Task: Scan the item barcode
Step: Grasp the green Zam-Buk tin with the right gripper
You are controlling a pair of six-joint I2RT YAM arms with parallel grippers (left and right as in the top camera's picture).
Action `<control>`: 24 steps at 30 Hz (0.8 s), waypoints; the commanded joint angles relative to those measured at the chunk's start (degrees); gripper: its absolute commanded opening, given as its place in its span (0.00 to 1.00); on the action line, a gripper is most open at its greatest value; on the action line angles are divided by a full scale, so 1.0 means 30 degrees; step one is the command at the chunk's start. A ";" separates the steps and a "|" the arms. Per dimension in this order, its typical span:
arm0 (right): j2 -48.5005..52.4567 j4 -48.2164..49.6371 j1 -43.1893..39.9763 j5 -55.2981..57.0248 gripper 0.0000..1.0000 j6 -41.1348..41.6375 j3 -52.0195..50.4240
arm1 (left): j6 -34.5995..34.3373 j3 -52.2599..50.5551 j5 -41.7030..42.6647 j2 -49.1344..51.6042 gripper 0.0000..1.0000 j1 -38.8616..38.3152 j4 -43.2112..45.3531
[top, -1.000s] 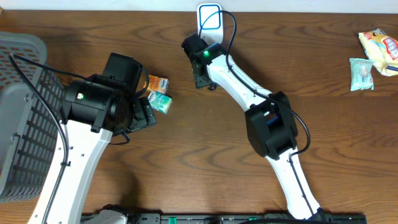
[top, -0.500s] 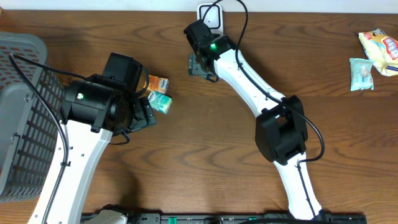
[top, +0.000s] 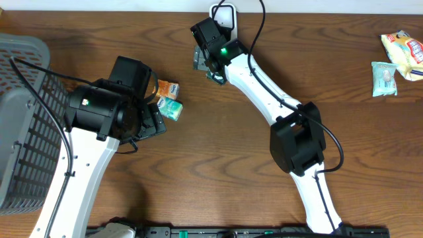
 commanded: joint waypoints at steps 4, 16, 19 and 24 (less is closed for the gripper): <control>0.1690 0.0131 0.0066 0.1027 0.87 0.1158 -0.0022 | -0.0175 0.0087 -0.0051 -0.0102 0.98 0.0080 -0.0058; 0.2317 -0.0291 -0.0109 0.1100 0.81 0.1151 -0.0022 | -0.0175 0.0087 -0.0051 -0.0102 0.98 0.0080 -0.0058; 0.2317 -0.0998 -0.0189 0.1457 0.72 0.1151 -0.0022 | -0.0175 0.0087 -0.0051 -0.0102 0.97 0.0080 -0.0058; 0.2273 -0.2630 -0.0481 0.2346 0.72 0.1151 -0.0015 | -0.0175 0.0087 -0.0051 -0.0102 0.98 0.0080 -0.0058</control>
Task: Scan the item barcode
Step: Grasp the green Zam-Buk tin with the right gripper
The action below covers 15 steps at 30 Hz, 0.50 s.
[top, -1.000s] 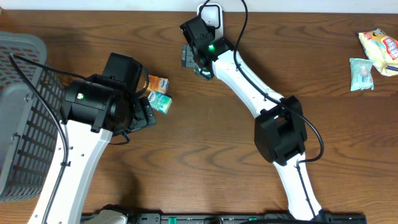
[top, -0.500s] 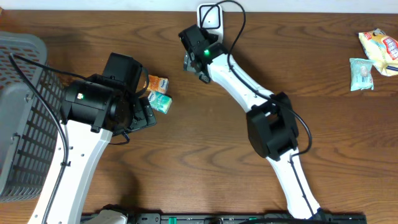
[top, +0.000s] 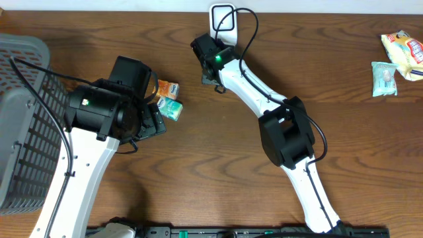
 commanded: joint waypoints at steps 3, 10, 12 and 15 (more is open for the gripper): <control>-0.0437 -0.1107 -0.0714 0.1246 0.73 -0.0058 0.0007 | -0.0175 0.0087 -0.0051 -0.0102 0.98 0.0080 -0.0058; -0.1931 -0.1727 -0.1260 0.0423 0.73 -0.1566 0.0007 | -0.0175 0.0087 -0.0051 -0.0102 0.98 0.0080 -0.0058; -0.2273 -0.1989 -0.1355 0.0364 0.72 -0.1632 0.0007 | -0.0175 0.0087 -0.0051 -0.0102 0.97 0.0080 -0.0058; -0.2535 -0.2251 -0.1443 0.0226 0.72 -0.1625 0.0007 | -0.0175 0.0087 -0.0051 -0.0102 0.97 0.0080 -0.0058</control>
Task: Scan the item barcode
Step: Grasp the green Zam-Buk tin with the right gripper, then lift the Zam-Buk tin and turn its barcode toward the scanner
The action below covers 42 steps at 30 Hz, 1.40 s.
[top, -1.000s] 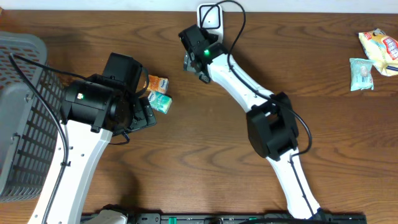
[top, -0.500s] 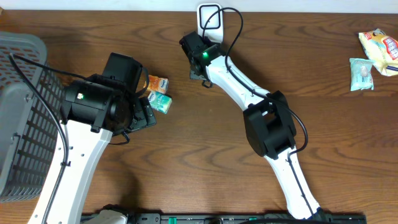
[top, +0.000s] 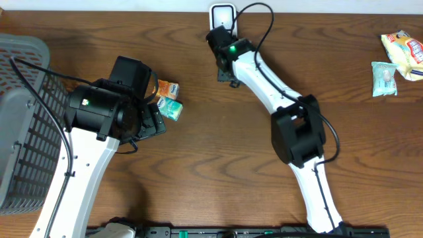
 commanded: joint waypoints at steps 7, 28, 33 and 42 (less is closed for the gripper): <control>-0.1275 0.1224 -0.0255 -0.1603 0.77 -0.0991 0.0007 | -0.0175 0.0087 -0.0051 -0.0102 0.98 0.0080 -0.0051; 0.1559 0.4561 -0.2696 -0.8138 0.99 -1.5329 0.0000 | -0.0175 0.0087 -0.0051 -0.0102 0.98 0.0080 -0.0051; 0.1566 0.4437 -0.3424 -0.8983 0.94 -1.5409 0.0000 | -0.0175 0.0087 -0.0051 -0.0102 0.97 0.0080 -0.0051; 0.1596 0.3322 -0.3009 -0.8983 0.80 -1.5416 0.0000 | -0.0175 0.0087 -0.0051 -0.0102 0.97 0.0080 -0.0051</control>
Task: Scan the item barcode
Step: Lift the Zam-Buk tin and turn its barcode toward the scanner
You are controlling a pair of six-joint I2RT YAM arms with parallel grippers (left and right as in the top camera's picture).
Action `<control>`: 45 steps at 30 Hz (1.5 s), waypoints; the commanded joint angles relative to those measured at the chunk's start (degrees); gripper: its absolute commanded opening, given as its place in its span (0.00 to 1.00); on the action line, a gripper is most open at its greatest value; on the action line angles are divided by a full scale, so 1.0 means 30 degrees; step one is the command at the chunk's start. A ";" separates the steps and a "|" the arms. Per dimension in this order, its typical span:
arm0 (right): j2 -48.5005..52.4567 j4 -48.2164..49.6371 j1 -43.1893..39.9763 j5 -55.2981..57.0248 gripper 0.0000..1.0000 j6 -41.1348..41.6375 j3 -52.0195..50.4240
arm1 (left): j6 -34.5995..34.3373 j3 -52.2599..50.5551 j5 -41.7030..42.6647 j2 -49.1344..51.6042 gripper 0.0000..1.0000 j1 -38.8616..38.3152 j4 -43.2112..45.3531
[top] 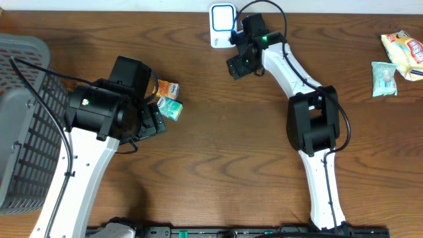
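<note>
A white scanner with a blue-lit rim [223, 16] lies at the table's far edge. My right gripper [238, 67] hangs just right of and below it, pointing down-left; from above its jaws are a dark mass and their gap does not show. A small orange and teal snack packet [169, 99] sits at the tip of my left gripper [157, 98], which appears shut on it. The left wrist housing hides most of the fingers.
A grey plastic basket [23, 125] stands at the left edge. At the far right lie a yellow-red snack bag [404, 47] and a pale green packet [384, 78]. Dark brown tabletop [218, 158] stretches between the arms.
My right gripper has moved right and slightly away from me, from just below the scanner to its right side. The whole scanner now shows. The left arm and packet are unchanged.
My right gripper first hung left of and below the scanner, covering part of it. It then stood lower, then right below the scanner, and now stands to its right. The left arm kept the packet in the same spot throughout.
</note>
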 commanded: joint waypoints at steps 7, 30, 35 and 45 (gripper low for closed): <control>-0.0044 -0.2936 0.1523 -0.0678 0.75 -0.0219 -0.0022 | -0.0175 0.0087 -0.0051 -0.0102 0.98 0.0080 -0.0058; -0.2754 -0.5945 0.3249 0.3395 0.77 0.8998 0.0022 | -0.0175 0.0087 -0.0051 -0.0102 0.98 0.0080 -0.0051; -0.2681 -0.2616 0.3249 0.3475 0.86 1.1111 0.0007 | -0.0175 0.0087 -0.0051 -0.0102 0.98 0.0080 -0.0058; -0.1443 -0.1479 0.3249 0.6186 0.84 1.3828 0.0000 | -0.0175 0.0087 -0.0051 -0.0102 0.97 0.0080 -0.0058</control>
